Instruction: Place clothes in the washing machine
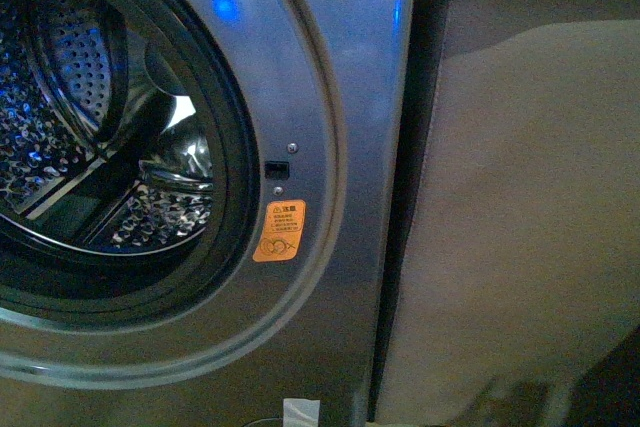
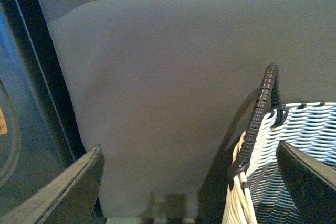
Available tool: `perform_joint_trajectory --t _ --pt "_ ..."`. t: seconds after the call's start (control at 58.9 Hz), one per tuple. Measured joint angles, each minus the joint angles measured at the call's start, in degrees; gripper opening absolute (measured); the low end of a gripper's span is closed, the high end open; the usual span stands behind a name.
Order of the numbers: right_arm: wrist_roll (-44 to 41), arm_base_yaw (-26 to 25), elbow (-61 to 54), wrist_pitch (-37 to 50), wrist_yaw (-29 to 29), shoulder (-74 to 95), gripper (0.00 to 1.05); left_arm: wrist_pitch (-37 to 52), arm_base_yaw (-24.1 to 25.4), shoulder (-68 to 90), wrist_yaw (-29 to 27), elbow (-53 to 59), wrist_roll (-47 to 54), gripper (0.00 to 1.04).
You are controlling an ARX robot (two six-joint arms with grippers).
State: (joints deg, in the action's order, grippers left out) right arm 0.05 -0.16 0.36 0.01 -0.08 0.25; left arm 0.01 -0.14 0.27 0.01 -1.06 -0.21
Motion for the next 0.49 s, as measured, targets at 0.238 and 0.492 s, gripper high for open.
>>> perform_joint_trajectory --t 0.238,0.492 --pt "0.0 0.0 0.0 0.0 0.0 0.0 0.97 0.0 0.0 0.0 0.0 0.0 0.0 0.98" --pt "8.79 -13.86 -0.5 36.92 -16.41 18.53 0.97 0.0 0.0 -0.02 -0.02 0.0 0.0 0.98"
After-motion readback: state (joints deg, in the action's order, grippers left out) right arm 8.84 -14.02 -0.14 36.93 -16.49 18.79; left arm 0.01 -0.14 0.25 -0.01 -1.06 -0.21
